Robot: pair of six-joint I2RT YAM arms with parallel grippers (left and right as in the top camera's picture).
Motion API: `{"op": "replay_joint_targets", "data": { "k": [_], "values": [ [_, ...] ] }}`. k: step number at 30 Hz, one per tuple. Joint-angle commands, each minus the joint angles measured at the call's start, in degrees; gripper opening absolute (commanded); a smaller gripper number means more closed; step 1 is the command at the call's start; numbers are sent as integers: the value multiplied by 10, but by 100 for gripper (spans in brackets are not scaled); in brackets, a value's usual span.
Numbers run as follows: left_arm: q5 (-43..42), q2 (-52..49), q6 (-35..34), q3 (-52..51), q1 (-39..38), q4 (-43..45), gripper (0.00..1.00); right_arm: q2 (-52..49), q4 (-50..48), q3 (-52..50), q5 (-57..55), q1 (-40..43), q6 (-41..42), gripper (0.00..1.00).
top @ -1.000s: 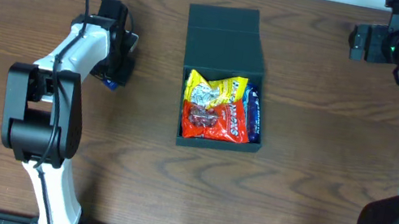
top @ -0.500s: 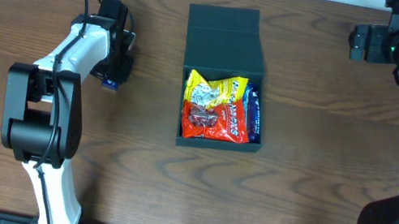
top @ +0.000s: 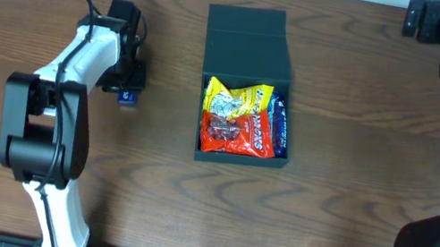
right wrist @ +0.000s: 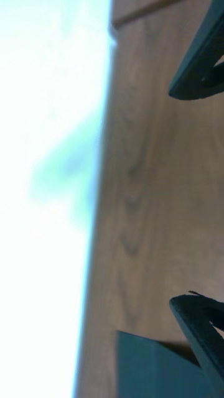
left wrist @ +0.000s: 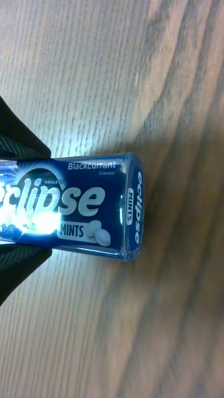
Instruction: Pack container
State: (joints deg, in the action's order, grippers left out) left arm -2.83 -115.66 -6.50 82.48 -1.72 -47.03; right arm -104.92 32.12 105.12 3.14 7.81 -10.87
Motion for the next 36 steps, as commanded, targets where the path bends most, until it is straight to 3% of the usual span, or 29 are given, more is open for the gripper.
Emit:
{"op": "replay_joint_targets", "data": {
  "k": [1, 4, 7, 13, 16, 18, 21, 23, 28, 29, 30, 31, 32, 36],
  "values": [
    [-30, 76, -30, 5, -20, 7, 6, 7, -24, -3, -7, 4, 5, 99],
    [-28, 134, -23, 5, -50, 18, 6, 7, -28, -3, 22, 4, 6, 99],
    [-34, 193, 60, 5, -97, 35, 6, 7, -1, -3, 54, 4, 6, 99],
    [-188, 209, 384, 5, -186, 38, 6, 7, 41, -3, 61, 4, 6, 99],
    [-191, 199, 541, 5, -218, 38, 6, 7, 55, -3, 61, 4, 6, 99],
    [-191, 191, 616, 5, -231, 38, 11, 7, 61, -3, 61, 4, 6, 99],
    [-193, 171, 673, 5, -240, 38, 18, 7, 65, -3, 61, 4, 6, 99],
    [-192, 150, 682, 5, -239, 38, 6, 7, 66, -3, 61, 4, 6, 99],
    [-190, 108, 713, 5, -239, 40, 7, 7, 72, -3, 62, 4, 6, 99],
    [-190, 101, 713, 5, -239, 45, 30, 7, 74, -3, 62, 4, 6, 99],
    [-190, 99, 712, 5, -239, 49, 42, 7, 76, -3, 62, 4, 6, 99],
    [-191, 98, 711, 5, -239, 53, 65, 7, 78, -3, 61, 4, 6, 99],
    [-191, 98, 705, 5, -239, 60, 95, 7, 80, -3, 61, 4, 6, 99],
    [-191, 98, 635, 5, -239, 96, 95, 7, 83, -3, 61, 4, 6, 99]
  ]
}}
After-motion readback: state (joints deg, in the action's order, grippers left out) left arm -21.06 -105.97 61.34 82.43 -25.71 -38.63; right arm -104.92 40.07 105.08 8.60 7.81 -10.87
